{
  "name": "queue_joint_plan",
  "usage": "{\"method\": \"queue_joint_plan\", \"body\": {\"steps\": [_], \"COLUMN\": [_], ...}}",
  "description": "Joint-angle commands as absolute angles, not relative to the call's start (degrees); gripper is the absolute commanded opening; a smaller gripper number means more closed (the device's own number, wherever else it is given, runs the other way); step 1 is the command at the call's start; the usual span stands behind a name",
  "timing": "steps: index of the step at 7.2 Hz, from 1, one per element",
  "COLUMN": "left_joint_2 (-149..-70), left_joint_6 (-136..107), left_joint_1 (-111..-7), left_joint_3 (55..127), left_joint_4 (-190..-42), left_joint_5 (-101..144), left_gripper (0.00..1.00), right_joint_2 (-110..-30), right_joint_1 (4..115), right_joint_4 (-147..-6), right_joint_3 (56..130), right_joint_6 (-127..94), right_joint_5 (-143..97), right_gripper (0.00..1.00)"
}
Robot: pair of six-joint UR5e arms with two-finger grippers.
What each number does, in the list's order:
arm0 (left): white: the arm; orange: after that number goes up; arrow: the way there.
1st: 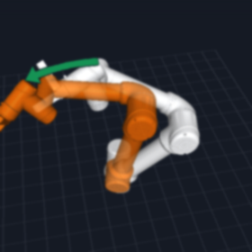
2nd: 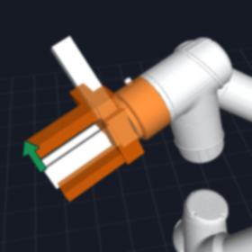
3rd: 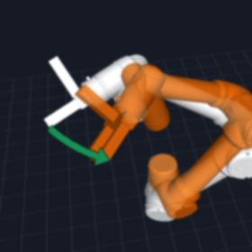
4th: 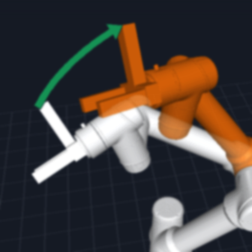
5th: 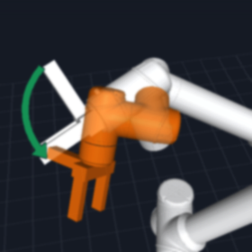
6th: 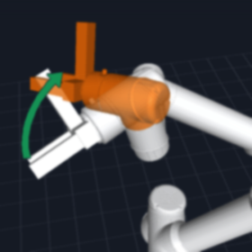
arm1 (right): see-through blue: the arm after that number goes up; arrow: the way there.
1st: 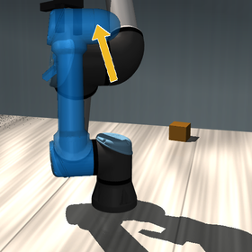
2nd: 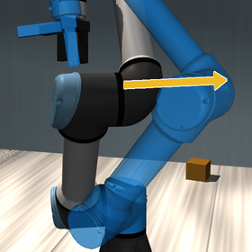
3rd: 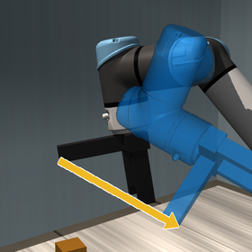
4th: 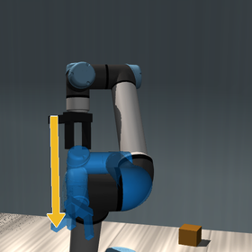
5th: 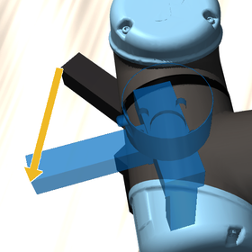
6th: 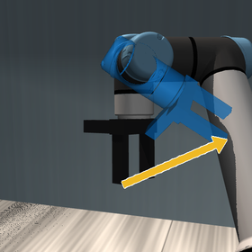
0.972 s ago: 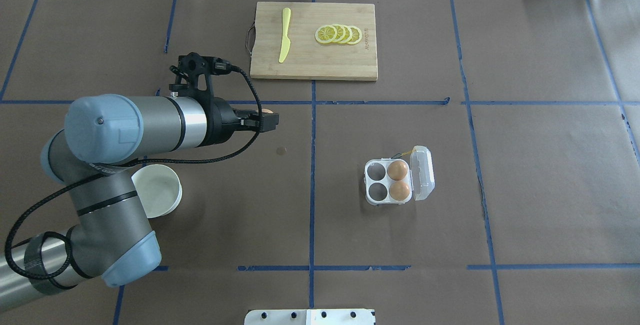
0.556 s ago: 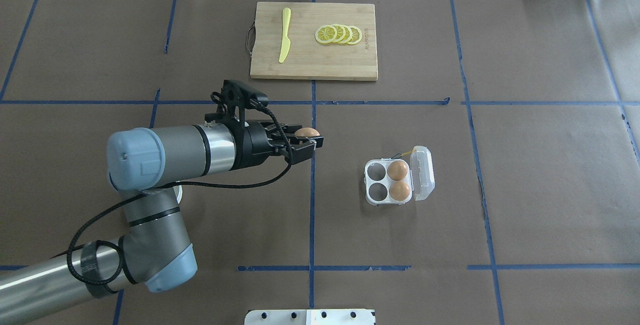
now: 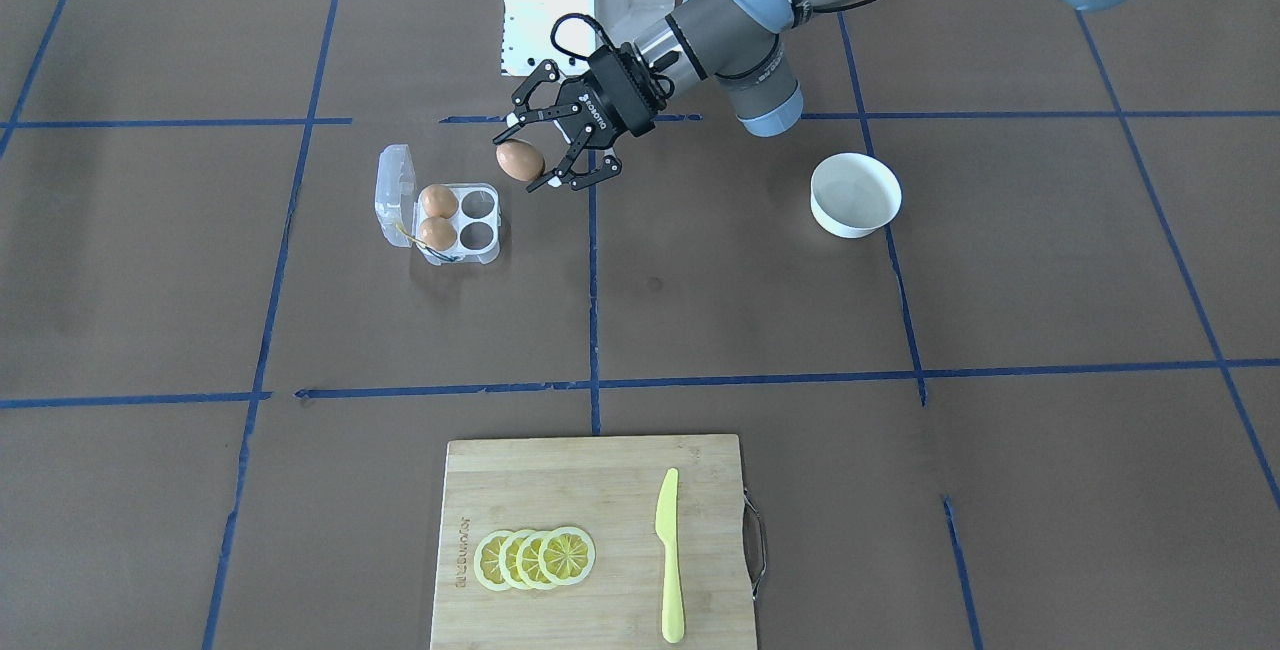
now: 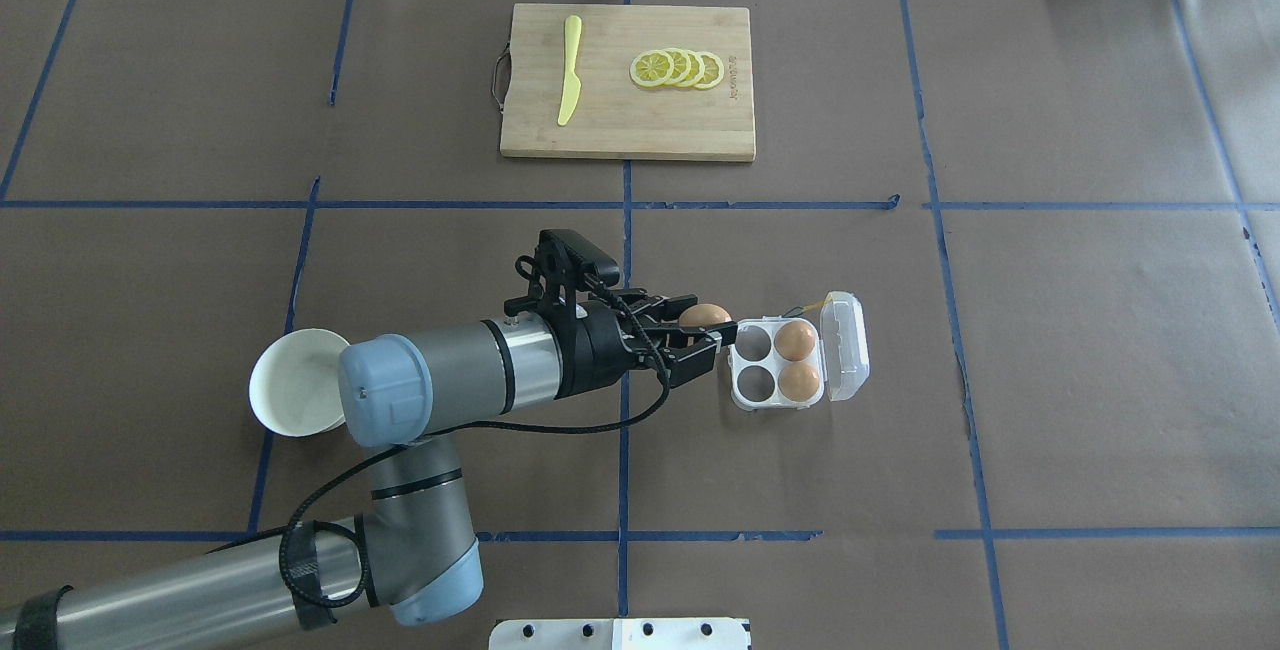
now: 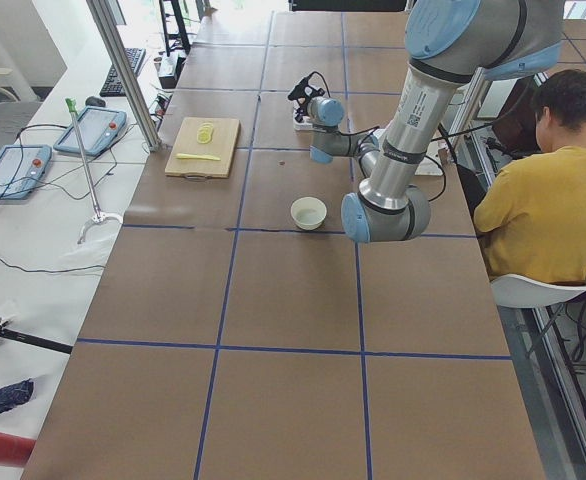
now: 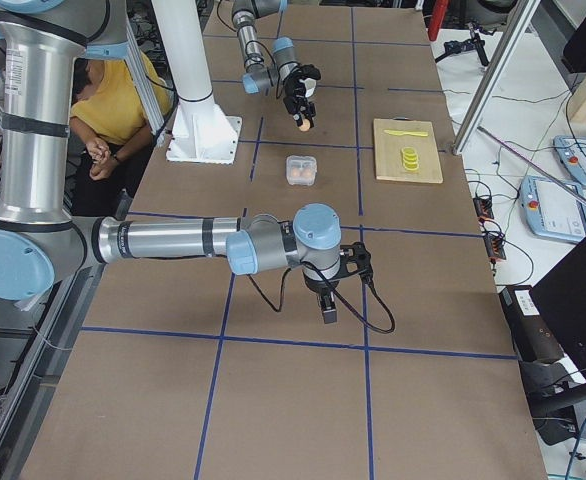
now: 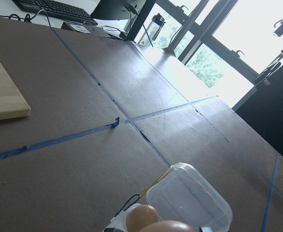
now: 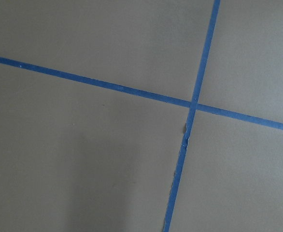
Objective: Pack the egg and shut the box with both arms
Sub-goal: 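Lower the egg into an empty carton cup with the left gripper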
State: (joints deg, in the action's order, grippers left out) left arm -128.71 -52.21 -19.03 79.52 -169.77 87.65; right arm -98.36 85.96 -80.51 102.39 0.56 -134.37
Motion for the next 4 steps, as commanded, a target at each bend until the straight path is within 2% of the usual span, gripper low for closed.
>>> {"method": "queue_joint_plan", "body": {"steps": [1, 4], "left_joint_2": [-133.7, -136.1], "left_joint_6": [-52.2, -52.2], "left_joint_1": [-16.1, -15.4], "left_joint_3": [72.7, 68.7], "left_joint_4": [-172.4, -172.4], "left_joint_5": [82.5, 81.3], "left_gripper": [0.0, 0.03], "right_joint_2": [-98.3, -98.1], "right_joint_1": [86.0, 86.0], "right_joint_4": [-80.5, -80.5], "right_joint_3": [102.3, 102.0], "right_joint_6": [0.6, 0.6], "right_joint_5": [-134.3, -134.3], "right_gripper": [1.0, 1.0]}}
